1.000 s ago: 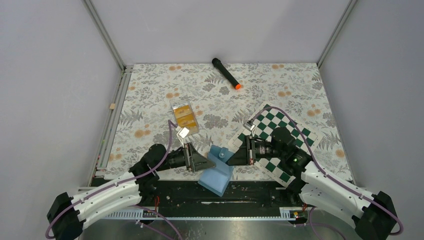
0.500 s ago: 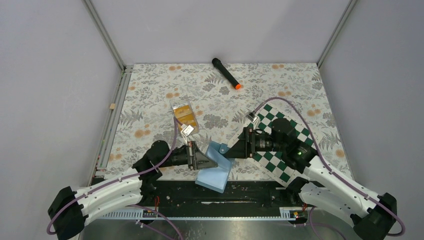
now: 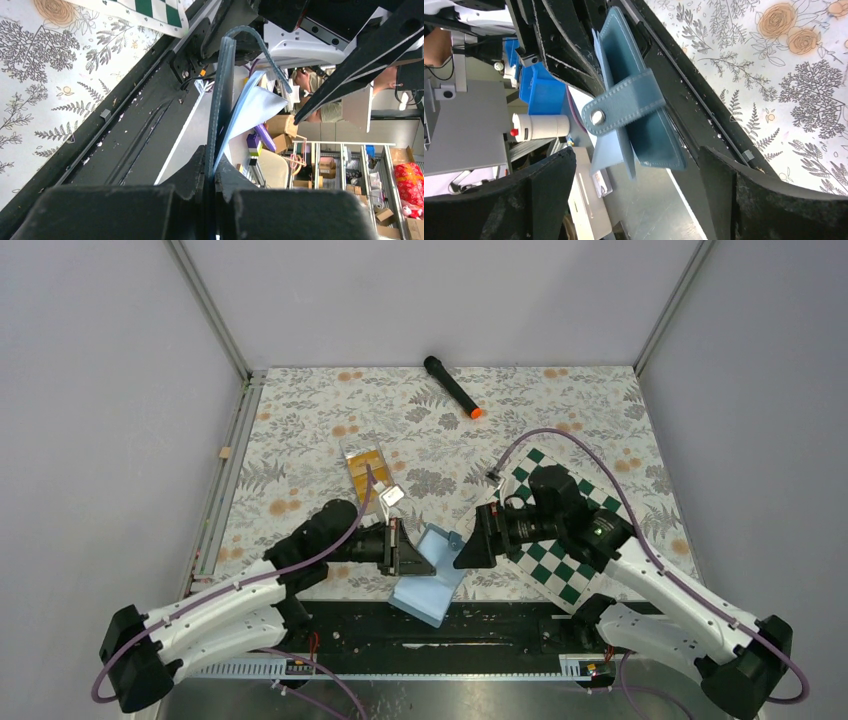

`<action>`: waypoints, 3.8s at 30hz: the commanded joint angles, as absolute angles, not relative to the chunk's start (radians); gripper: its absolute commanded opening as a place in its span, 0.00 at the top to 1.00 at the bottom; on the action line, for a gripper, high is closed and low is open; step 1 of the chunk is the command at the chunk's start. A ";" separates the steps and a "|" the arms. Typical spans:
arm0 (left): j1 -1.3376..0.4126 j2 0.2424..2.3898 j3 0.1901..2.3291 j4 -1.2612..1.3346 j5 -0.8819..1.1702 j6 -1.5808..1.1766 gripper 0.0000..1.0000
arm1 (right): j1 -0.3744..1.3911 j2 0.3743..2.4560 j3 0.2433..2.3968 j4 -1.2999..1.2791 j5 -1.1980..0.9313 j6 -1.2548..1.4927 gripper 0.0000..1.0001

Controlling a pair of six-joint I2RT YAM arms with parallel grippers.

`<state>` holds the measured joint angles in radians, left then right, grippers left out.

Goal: Put the credit cards into the card holder
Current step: Turn over the card slot in the card holder.

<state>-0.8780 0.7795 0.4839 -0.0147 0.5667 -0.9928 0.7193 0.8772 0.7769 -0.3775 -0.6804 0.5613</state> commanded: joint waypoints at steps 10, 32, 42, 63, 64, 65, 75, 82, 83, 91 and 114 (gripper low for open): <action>-0.925 0.901 0.640 -0.005 0.677 -0.926 1.00 | 0.828 1.036 0.865 -0.370 -0.793 0.467 0.12; -0.929 0.696 0.705 -0.604 0.044 -0.852 0.40 | 0.778 1.106 0.591 -0.090 -0.413 0.729 1.00; -0.929 0.699 0.627 -0.535 0.046 -0.905 0.36 | 0.779 1.224 0.489 0.139 -0.214 0.977 1.00; -0.922 1.227 0.485 0.130 0.245 -1.003 0.92 | 0.892 1.403 0.398 0.239 -0.180 1.261 1.00; -0.928 1.255 0.500 0.115 0.244 -0.994 0.94 | 0.894 1.398 0.393 0.238 -0.183 1.268 1.00; -0.930 1.285 0.517 0.095 0.241 -0.986 0.96 | 0.896 1.393 0.386 0.240 -0.188 1.273 0.98; -0.979 1.402 0.588 -0.017 0.208 -0.854 1.00 | 0.888 1.229 0.403 0.016 -0.168 1.183 0.34; -1.021 1.463 0.680 -0.142 0.186 -0.754 1.00 | 0.882 1.221 0.593 -0.335 -0.051 0.957 0.22; -1.022 1.466 0.681 -0.145 0.186 -0.752 1.00 | 0.882 1.224 0.617 -0.375 -0.041 0.938 0.20; -1.025 1.463 0.669 -0.159 0.171 -0.744 1.00 | 0.861 1.153 0.643 -0.528 0.024 0.874 0.11; -1.023 1.240 0.660 -0.162 0.140 -0.795 1.00 | 0.817 1.422 0.571 -0.033 -0.387 0.986 0.93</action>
